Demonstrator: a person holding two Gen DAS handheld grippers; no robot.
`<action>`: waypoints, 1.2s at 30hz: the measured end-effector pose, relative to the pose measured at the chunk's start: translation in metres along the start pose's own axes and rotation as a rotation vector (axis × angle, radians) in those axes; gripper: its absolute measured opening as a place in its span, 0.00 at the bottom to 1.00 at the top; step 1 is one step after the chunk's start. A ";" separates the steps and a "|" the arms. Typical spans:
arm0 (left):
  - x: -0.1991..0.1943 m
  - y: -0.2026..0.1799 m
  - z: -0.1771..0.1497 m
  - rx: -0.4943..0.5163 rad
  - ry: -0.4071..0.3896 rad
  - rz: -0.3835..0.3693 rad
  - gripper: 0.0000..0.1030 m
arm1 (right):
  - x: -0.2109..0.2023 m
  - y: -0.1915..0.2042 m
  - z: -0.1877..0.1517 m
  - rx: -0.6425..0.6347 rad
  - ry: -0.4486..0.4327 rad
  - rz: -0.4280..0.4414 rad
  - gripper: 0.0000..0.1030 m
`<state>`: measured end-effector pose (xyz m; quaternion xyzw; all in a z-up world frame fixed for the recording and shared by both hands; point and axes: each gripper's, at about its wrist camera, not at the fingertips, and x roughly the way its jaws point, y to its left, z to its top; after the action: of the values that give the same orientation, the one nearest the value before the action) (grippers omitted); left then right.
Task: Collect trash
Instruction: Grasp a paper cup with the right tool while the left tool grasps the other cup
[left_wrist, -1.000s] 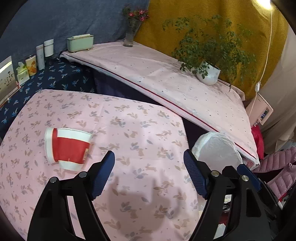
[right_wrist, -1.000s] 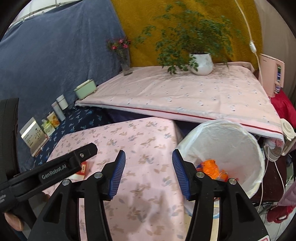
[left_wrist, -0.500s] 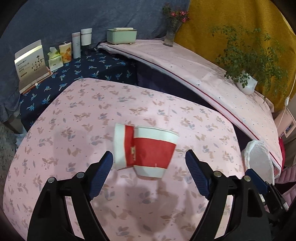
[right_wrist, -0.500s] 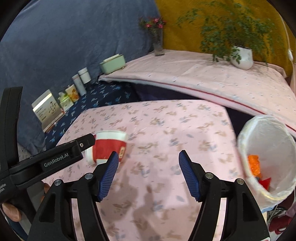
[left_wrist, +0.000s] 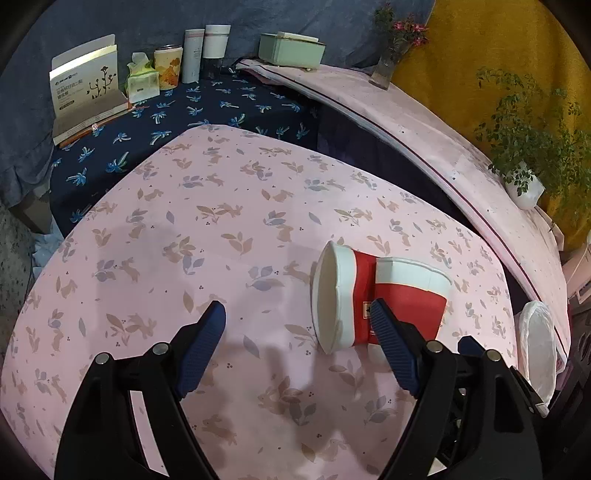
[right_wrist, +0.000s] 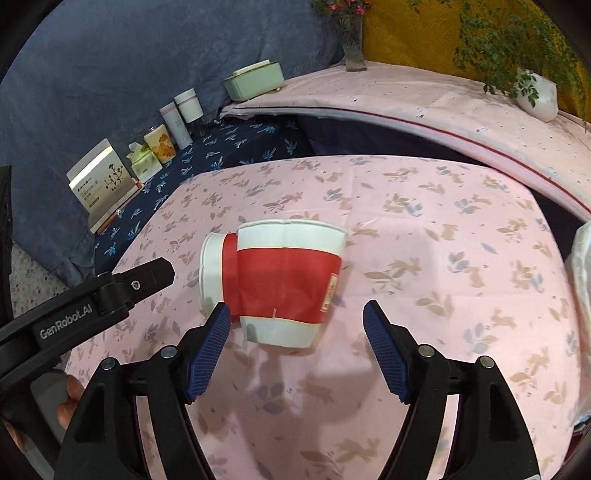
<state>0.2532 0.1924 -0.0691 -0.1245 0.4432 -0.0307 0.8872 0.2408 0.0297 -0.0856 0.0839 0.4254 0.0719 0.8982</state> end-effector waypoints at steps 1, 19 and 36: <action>0.003 0.002 0.000 -0.003 0.005 -0.002 0.74 | 0.004 0.001 0.001 0.000 0.002 0.001 0.71; 0.037 -0.015 0.005 -0.011 0.056 -0.098 0.73 | 0.021 -0.020 0.003 0.032 -0.002 -0.036 0.63; 0.055 -0.070 -0.006 0.087 0.099 -0.164 0.02 | -0.012 -0.091 -0.003 0.147 -0.053 -0.083 0.63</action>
<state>0.2854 0.1145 -0.0979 -0.1201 0.4733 -0.1285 0.8632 0.2360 -0.0611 -0.0978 0.1338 0.4087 0.0007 0.9028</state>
